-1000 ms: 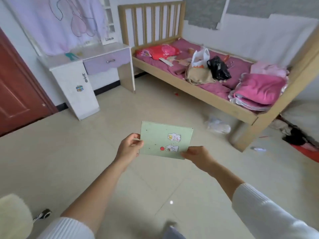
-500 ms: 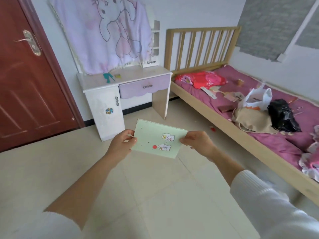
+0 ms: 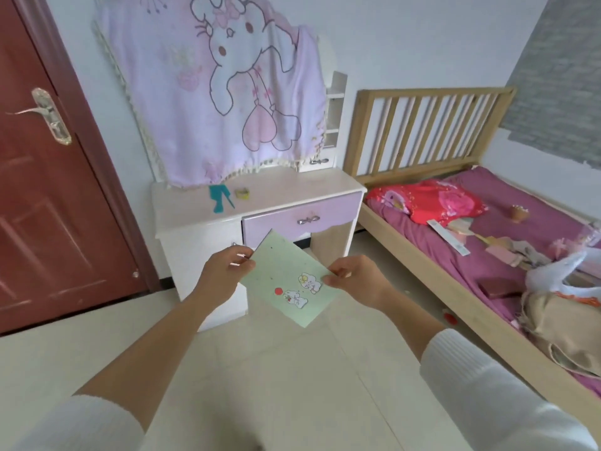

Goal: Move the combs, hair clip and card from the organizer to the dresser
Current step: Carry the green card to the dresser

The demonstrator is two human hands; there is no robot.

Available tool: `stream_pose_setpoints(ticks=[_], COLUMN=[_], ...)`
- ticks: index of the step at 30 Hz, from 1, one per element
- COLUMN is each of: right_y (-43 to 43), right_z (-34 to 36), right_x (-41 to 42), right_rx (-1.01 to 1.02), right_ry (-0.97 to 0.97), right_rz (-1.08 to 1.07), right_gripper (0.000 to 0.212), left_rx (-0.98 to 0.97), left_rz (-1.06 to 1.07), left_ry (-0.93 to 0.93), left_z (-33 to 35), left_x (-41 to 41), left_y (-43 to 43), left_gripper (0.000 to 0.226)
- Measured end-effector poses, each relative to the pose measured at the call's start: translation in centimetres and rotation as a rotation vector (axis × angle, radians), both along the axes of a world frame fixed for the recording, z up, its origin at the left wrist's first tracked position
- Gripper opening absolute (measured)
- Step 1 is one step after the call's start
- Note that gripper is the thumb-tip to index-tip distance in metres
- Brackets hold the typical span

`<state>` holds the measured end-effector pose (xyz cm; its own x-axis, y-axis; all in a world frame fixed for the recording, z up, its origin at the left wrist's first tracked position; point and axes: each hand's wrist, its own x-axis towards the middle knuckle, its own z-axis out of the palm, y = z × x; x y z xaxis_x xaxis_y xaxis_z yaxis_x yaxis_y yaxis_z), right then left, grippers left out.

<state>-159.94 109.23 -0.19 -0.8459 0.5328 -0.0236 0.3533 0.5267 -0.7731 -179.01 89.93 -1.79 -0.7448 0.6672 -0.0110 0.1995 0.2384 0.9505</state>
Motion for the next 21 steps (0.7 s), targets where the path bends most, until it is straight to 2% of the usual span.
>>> stream_pose_setpoints(ticks=[3, 4, 7, 9, 12, 16, 19, 21], right_y=[4.6, 6.3, 11.0, 13.8, 18.4, 25.3, 31.1, 34.8], right_z=[0.3, 0.3, -0.4, -1.1, -2.5, -4.8, -6.8, -8.1], right_x=[-6.1, -8.1, -13.2, -16.2, -21.2, -28.7, -34.9, -39.0], right_rx=[-0.117, -0.159, -0.293, -0.365, -0.444, -0.541, -0.593, -0.598], right_ry=[0.018, 0.026, 0.043, 0.044, 0.045, 0.022, -0.041, -0.084], right_rz=[-0.076, -0.102, -0.189, -0.241, -0.279, -0.276, -0.262, -0.251], right_gripper=[0.01, 0.01, 0.009, 0.006, 0.003, 0.005, 0.011, 0.013], left_rx=[0.04, 0.037, -0.086, -0.186, -0.283, -0.246, -0.197, -0.216], left_rz=[0.047, 0.074, 0.175, 0.181, 0.141, 0.098, 0.166, 0.212], left_ry=[-0.014, -0.021, -0.171, -0.313, -0.411, -0.513, -0.522, -0.506], left_z=[0.3, 0.2, -1.0, -2.4, -4.7, -7.1, -8.3, -8.8], left_x=[-6.0, -7.8, -12.5, -15.0, -18.4, -23.4, -28.4, -31.9], left_y=[5.0, 6.8, 11.9, 15.1, 20.1, 27.4, 32.9, 36.0], left_gripper=[0.014, 0.017, 0.063, 0.075, 0.069, 0.046, 0.029, 0.026])
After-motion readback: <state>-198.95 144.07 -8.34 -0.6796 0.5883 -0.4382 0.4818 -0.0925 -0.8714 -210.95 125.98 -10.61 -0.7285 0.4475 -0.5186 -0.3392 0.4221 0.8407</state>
